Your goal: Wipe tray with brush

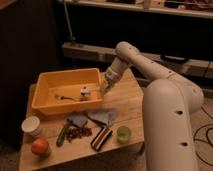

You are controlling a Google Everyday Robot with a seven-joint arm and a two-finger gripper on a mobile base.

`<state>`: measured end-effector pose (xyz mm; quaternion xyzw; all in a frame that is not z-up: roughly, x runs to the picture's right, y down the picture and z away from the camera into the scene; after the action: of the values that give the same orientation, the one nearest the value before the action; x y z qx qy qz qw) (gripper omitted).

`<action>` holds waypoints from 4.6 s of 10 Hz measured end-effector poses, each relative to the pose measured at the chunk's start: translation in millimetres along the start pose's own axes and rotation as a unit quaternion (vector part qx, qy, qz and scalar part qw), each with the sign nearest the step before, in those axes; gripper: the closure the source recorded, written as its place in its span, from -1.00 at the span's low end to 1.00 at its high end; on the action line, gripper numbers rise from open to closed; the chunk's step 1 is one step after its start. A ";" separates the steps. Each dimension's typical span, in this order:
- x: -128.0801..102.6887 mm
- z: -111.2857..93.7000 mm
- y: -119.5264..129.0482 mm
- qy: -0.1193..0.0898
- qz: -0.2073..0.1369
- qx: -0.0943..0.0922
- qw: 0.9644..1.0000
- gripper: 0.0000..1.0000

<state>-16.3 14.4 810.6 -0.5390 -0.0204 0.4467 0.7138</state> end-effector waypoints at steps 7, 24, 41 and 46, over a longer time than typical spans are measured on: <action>-67.0 19.9 7.6 0.005 -0.023 0.016 1.000 1.00; -13.0 -22.3 -27.0 -0.041 0.000 0.029 0.999 1.00; 21.2 -22.2 -23.7 -0.044 0.009 0.019 0.999 1.00; -51.2 2.2 -8.7 -0.056 -0.007 0.012 0.998 1.00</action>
<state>-42.8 -17.9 841.5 -0.5044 -0.0590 0.4714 0.7210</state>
